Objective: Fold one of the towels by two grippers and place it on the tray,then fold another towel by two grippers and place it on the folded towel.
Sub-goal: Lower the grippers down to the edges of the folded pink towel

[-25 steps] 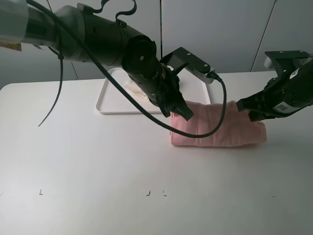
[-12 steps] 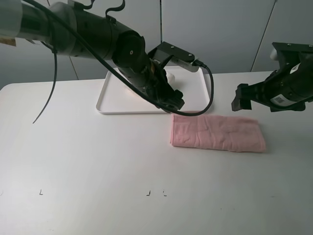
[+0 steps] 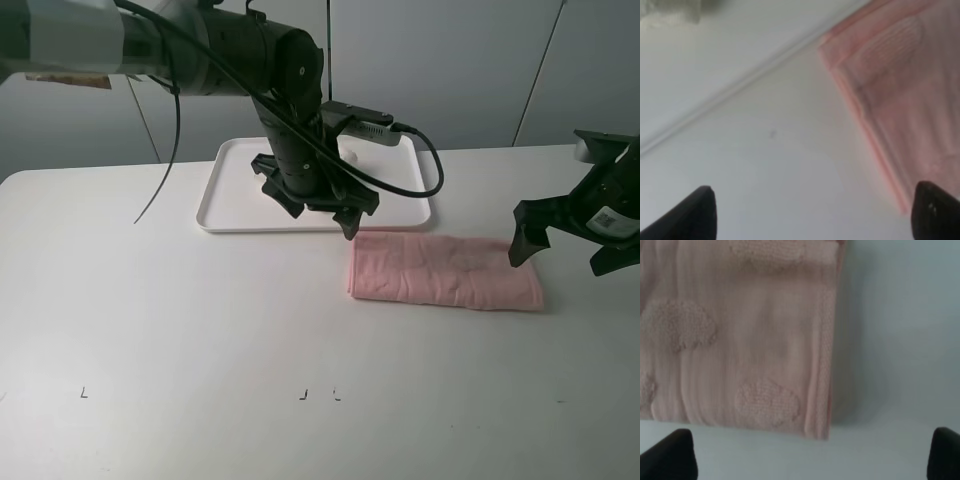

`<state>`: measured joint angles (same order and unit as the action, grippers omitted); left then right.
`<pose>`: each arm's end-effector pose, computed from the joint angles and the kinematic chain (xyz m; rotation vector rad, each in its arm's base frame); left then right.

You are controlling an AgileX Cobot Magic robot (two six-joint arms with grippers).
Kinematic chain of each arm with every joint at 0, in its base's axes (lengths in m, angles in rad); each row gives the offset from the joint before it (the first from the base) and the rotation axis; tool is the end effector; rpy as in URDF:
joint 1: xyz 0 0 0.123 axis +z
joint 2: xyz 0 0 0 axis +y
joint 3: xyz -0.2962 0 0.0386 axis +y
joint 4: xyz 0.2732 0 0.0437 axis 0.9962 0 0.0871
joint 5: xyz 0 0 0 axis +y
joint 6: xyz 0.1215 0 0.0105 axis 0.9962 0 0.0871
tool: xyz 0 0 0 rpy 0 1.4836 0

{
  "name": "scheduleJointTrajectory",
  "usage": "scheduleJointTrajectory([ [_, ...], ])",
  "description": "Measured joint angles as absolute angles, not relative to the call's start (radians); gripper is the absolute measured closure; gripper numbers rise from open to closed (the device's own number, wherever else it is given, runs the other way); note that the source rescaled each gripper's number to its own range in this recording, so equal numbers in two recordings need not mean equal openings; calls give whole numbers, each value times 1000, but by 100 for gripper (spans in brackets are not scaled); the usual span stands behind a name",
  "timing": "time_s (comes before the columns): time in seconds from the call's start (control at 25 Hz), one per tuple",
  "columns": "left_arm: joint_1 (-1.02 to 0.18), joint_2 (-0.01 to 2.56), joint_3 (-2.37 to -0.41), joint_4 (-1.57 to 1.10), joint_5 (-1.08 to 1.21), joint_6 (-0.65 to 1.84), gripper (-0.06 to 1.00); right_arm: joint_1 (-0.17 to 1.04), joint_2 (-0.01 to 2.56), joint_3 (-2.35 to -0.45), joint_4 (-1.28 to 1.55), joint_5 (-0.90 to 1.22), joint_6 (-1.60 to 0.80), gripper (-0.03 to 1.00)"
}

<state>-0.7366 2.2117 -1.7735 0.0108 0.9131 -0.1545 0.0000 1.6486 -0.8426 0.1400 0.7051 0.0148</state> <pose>0.3790 -0.3423 0.1447 0.8266 2.7331 -0.1779 0.3004 0.0110 0.1284 0.1717 2.9871 0.1492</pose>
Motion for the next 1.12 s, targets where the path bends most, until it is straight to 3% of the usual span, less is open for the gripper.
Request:
scheduleJointTrajectory([
  [0.52, -737, 2377, -2022, 0, 1108, -353, -5, 0, 1816, -1026, 123, 829, -38, -3],
  [1.12, -737, 2463, -2045, 0, 1121, -409, -5, -2, 1860, -1039, 123, 841, -64, -3],
])
